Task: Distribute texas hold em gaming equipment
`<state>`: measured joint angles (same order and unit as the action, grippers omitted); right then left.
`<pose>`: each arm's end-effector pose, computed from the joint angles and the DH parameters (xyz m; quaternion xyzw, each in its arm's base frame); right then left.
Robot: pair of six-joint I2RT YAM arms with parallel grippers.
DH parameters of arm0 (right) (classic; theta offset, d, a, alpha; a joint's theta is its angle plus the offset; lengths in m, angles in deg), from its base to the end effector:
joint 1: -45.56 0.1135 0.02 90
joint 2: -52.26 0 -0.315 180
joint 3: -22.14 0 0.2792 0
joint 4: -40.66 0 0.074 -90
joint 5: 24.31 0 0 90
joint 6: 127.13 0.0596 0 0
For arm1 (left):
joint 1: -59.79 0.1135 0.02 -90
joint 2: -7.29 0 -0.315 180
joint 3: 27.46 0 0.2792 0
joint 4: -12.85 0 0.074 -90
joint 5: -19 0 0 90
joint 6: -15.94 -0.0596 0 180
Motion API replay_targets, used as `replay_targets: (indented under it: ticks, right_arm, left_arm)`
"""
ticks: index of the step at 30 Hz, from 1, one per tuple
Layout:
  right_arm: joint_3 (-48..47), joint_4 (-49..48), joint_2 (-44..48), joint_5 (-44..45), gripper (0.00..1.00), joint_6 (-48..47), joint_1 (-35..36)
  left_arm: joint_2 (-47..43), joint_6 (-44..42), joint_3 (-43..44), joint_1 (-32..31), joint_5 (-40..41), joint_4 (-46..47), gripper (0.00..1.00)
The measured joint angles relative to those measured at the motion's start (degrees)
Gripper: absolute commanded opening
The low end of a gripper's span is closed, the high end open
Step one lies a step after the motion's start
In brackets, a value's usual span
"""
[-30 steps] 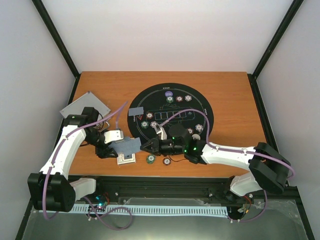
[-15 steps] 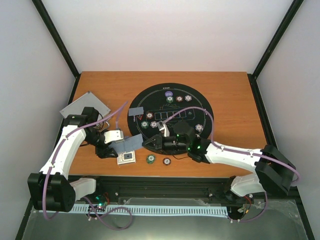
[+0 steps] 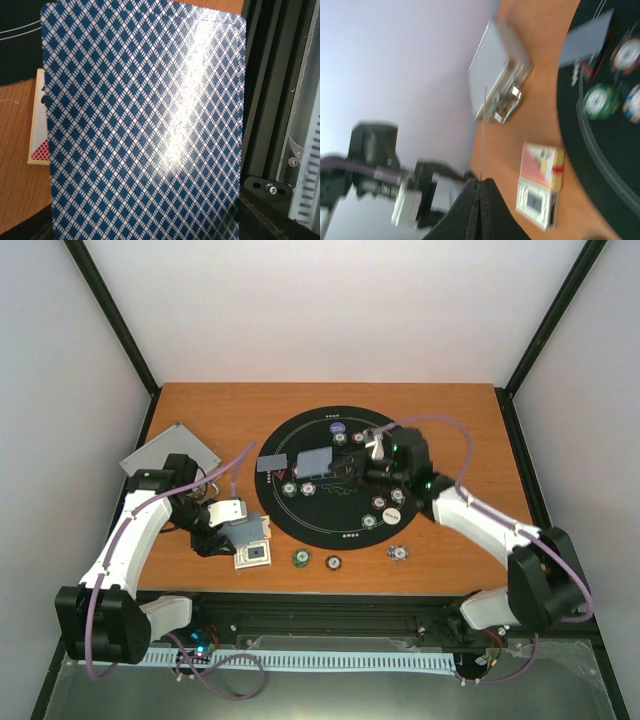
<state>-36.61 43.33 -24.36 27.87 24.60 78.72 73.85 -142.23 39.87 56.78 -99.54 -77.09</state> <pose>0.2531 0.2090 0.2918 0.0129 0.7990 0.5771 0.1683 0.1740 -0.0377 0.2799 0.5655 0.7871 -0.2039 0.1386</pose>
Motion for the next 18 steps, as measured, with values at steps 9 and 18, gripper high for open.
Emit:
replay_targets:
  ticks: [9, 18]
  right_arm:
    - [-34.36, 13.90, -30.60, -7.56, 0.03, -14.45, -17.03]
    - [-72.08, 29.14, -66.34, -7.82, 0.03, -19.06, -23.47]
  left_arm:
    - [0.00, 0.79, 0.11, 0.00, 0.00, -0.02, 0.01]
    - [0.02, 1.11, 0.61, 0.00, 0.02, -0.07, 0.01]
